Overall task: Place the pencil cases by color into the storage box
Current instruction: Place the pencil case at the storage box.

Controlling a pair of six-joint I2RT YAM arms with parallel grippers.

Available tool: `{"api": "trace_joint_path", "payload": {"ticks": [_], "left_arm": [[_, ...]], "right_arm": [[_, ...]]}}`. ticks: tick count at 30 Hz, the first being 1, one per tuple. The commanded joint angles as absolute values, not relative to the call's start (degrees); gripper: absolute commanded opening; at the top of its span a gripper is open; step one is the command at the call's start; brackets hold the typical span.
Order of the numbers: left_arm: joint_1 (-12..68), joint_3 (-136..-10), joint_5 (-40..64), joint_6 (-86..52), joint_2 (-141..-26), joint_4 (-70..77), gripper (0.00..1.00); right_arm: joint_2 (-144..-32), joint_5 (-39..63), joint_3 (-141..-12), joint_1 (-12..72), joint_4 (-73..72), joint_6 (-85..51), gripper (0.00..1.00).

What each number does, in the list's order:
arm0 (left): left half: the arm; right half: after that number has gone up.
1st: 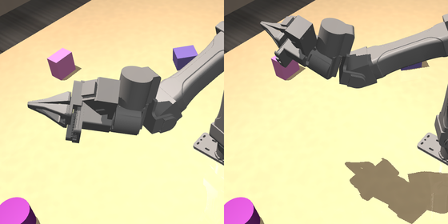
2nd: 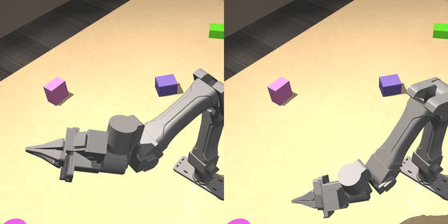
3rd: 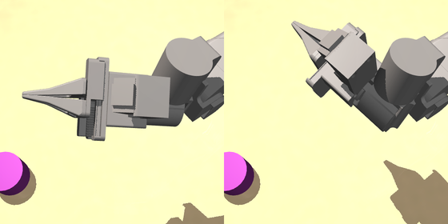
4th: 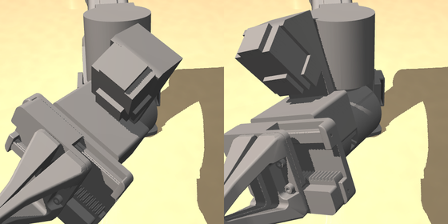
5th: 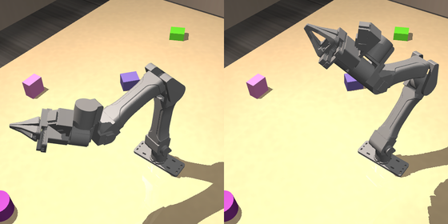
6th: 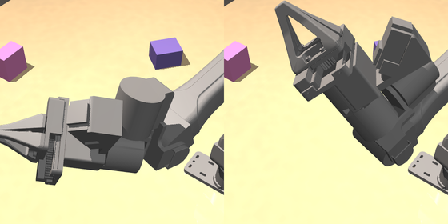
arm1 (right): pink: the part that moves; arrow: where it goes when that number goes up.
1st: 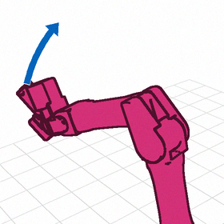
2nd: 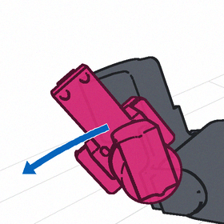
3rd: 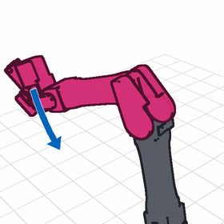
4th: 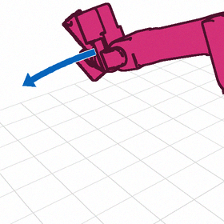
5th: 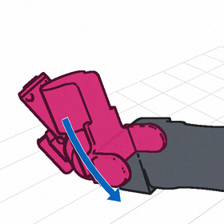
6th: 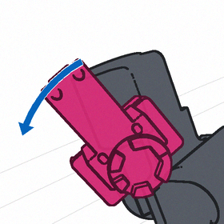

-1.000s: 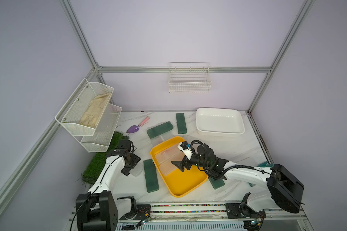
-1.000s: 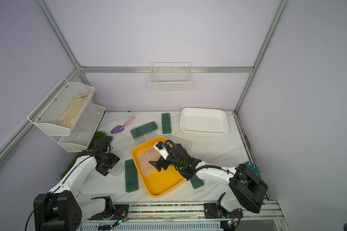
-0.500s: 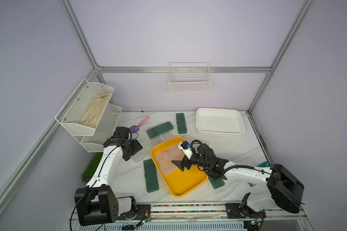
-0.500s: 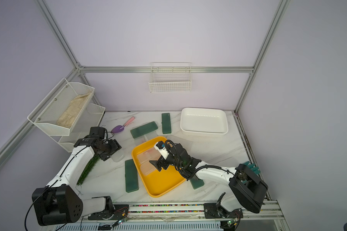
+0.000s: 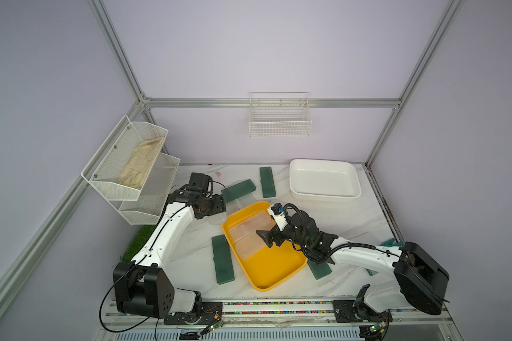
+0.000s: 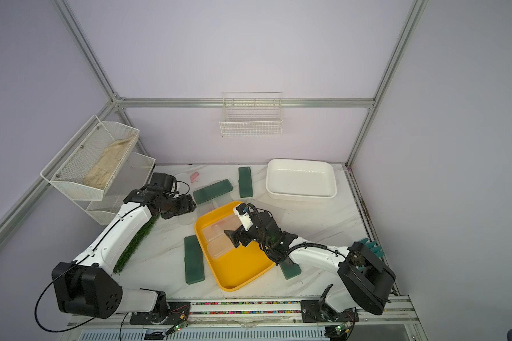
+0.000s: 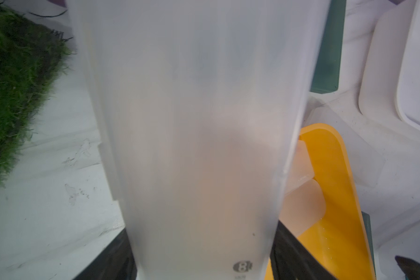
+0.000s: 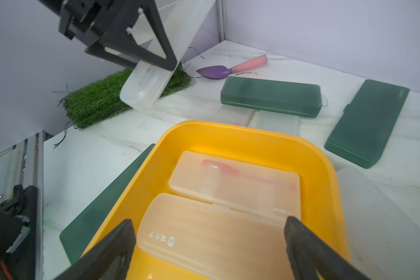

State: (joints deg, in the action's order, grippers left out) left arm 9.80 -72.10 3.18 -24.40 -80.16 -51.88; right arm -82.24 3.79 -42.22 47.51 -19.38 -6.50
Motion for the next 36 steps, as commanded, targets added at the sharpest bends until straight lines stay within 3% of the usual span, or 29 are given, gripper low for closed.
{"api": "trace_joint_path", "payload": {"ticks": [1, 23, 28, 36], "left_arm": [[14.2, -75.6, 1.4, -19.5, -80.5, -50.2, 0.74], [40.4, -71.3, 7.3, -5.4, -84.1, -42.5, 0.76], [43.1, -68.9, 7.0, -5.4, -83.3, -41.7, 0.76], [46.5, -65.6, 5.9, -5.5, -81.6, -41.5, 0.76]], "right_arm": [[-78.9, 3.9, -42.2, 43.4, -18.4, -12.4, 0.97], [-58.3, 29.8, -39.4, 16.6, -3.8, -31.4, 0.97], [-55.7, 32.1, -39.0, 11.3, 0.0, -32.2, 0.97], [-54.3, 31.5, -38.7, 10.2, 0.5, -34.0, 0.97]]}}
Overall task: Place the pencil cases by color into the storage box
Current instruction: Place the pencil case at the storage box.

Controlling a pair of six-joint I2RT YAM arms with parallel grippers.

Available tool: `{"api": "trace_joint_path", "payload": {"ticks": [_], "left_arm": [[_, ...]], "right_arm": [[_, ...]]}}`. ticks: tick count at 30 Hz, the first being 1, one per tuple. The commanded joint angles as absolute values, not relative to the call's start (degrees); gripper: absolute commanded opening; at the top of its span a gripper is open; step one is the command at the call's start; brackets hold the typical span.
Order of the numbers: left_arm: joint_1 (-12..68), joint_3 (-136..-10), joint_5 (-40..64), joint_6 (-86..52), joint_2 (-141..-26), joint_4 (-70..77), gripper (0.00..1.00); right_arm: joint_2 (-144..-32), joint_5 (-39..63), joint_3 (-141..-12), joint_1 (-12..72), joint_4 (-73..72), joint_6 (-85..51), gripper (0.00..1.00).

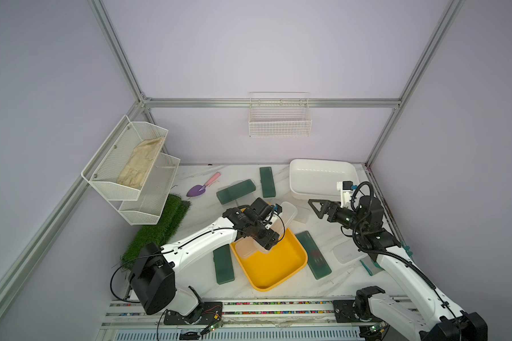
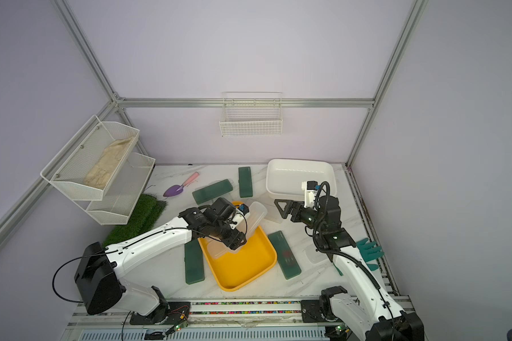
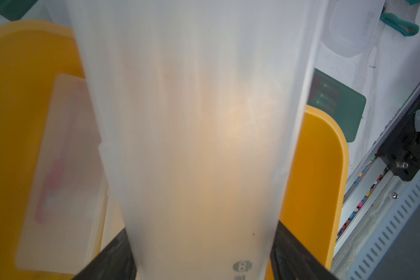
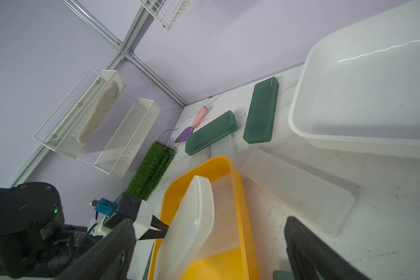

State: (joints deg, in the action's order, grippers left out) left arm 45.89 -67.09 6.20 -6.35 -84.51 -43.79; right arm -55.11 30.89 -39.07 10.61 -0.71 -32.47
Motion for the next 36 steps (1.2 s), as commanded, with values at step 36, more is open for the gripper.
{"api": "trace_joint_path", "payload": {"ticks": [36], "left_arm": [[55.1, -53.5, -3.4, -14.1, -81.4, -38.3, 0.74]], "right_arm": [[-58.4, 24.9, -43.7, 10.0, 1.8, -32.3, 0.97]]}}
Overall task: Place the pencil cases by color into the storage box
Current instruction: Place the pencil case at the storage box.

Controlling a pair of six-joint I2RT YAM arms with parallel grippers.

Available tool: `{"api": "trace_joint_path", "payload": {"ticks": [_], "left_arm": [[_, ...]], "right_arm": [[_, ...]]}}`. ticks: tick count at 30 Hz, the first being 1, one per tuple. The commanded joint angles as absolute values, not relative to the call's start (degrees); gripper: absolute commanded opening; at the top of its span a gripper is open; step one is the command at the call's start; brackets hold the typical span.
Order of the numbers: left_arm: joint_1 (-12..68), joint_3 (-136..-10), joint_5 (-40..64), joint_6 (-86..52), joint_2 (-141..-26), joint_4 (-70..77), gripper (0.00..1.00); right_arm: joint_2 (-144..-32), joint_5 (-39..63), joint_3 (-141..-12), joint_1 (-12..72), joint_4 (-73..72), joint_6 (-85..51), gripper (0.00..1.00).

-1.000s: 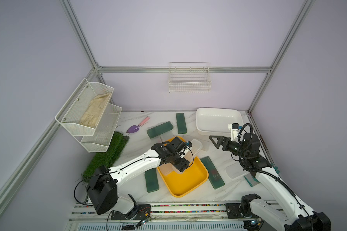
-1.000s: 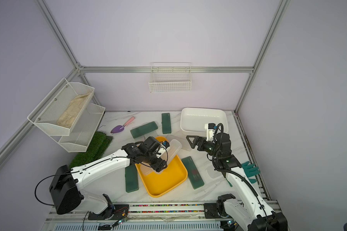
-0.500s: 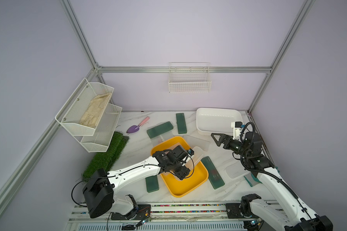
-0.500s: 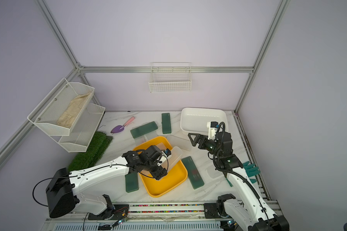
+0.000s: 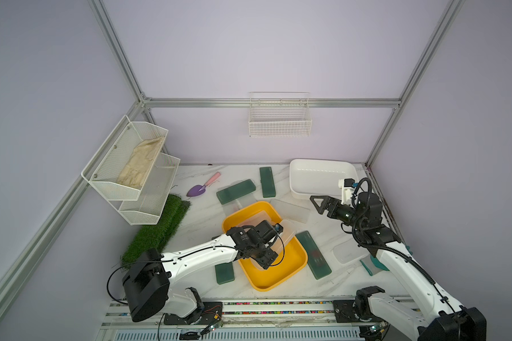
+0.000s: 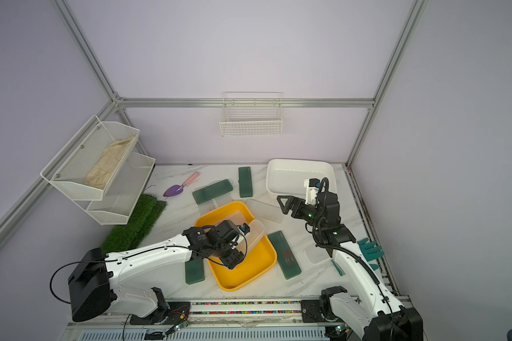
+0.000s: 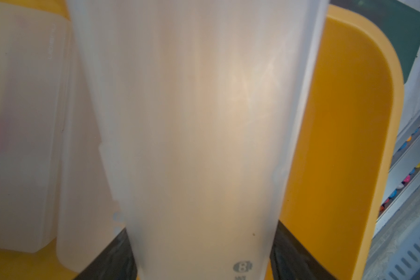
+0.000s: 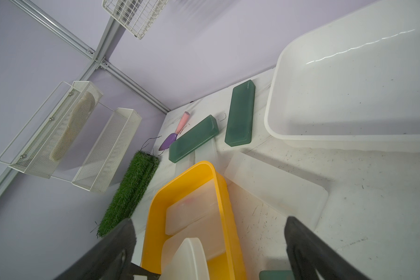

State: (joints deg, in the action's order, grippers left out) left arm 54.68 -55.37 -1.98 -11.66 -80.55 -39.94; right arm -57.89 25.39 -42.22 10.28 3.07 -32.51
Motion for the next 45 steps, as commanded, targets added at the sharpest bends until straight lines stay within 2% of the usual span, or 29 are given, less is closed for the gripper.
{"api": "trace_joint_path", "payload": {"ticks": [1, 17, 21, 37, 45], "left_arm": [[55.3, -53.4, -3.6, -14.1, -82.6, -38.4, 0.74], [56.9, -53.4, -5.3, -15.5, -85.8, -42.1, 0.74], [56.9, -55.1, -9.0, -14.6, -85.4, -46.1, 0.74], [56.6, -60.1, -9.5, -6.0, -92.1, -47.8, 0.76], [56.3, -62.9, -9.8, -3.3, -95.0, -49.3, 0.80]], "right_arm": [[-58.6, 24.9, -43.5, 10.0, 1.5, -32.3, 0.97], [-61.1, 24.5, -42.3, 10.0, -0.9, -31.4, 0.97], [-61.7, 24.6, -41.9, 10.0, -1.7, -31.4, 0.97], [-61.5, 24.7, -41.5, 10.0, -1.9, -31.1, 0.97], [-61.6, 24.7, -42.3, 10.0, -1.6, -31.0, 0.97]]}}
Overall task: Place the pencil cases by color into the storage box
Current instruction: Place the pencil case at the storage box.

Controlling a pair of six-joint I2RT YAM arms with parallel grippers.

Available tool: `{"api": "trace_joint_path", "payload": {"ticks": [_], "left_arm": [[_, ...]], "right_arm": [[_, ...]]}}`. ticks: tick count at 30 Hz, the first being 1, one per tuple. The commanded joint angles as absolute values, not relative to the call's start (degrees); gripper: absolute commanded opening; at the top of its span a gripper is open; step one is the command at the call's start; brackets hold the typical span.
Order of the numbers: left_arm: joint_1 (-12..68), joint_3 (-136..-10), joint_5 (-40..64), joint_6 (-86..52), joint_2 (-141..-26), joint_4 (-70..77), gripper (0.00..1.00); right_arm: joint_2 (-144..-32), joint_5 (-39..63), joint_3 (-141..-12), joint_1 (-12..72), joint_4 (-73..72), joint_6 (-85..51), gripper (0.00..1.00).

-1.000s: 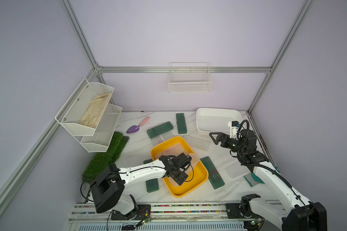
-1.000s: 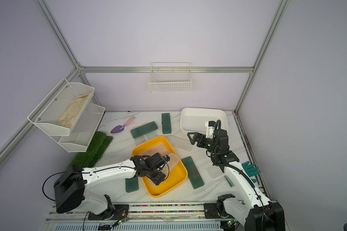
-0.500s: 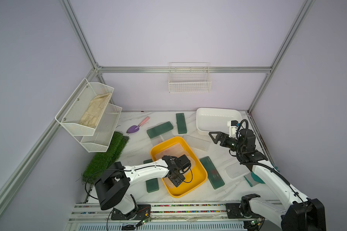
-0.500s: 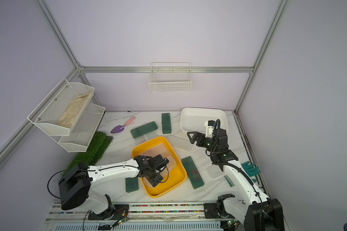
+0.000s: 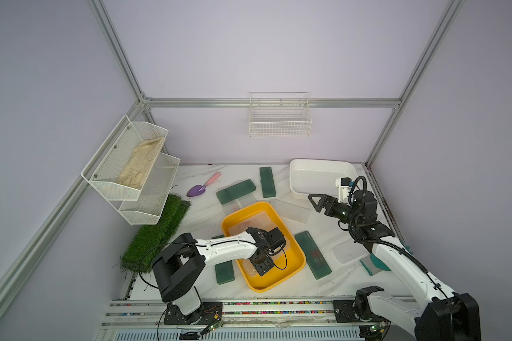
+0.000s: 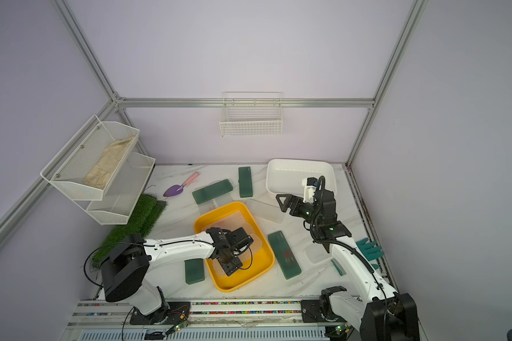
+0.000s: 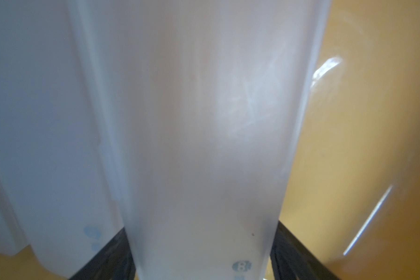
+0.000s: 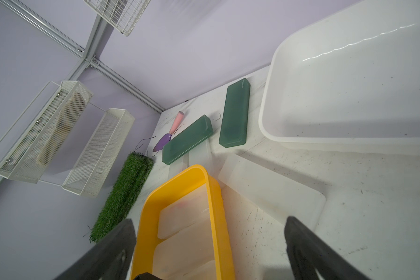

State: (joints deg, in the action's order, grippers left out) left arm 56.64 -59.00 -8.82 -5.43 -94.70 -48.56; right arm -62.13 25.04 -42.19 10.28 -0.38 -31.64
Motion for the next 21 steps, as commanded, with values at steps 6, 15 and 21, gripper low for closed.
{"api": "trace_joint_path", "payload": {"ticks": [6, 15, 21], "left_arm": [[55.5, -64.5, -11.8, -2.6, -94.1, -49.6, 0.88], [54.2, -66.3, -15.6, -5.8, -87.7, -47.1, 1.00], [52.8, -64.7, -11.4, -8.9, -81.7, -41.7, 1.00]], "right_arm": [[-61.3, 24.5, -42.1, 10.0, -0.9, -30.9, 0.97], [-61.5, 23.0, -42.7, 10.0, 1.2, -30.0, 0.97], [-62.4, 21.3, -43.6, 10.0, 2.7, -30.9, 0.97]]}}
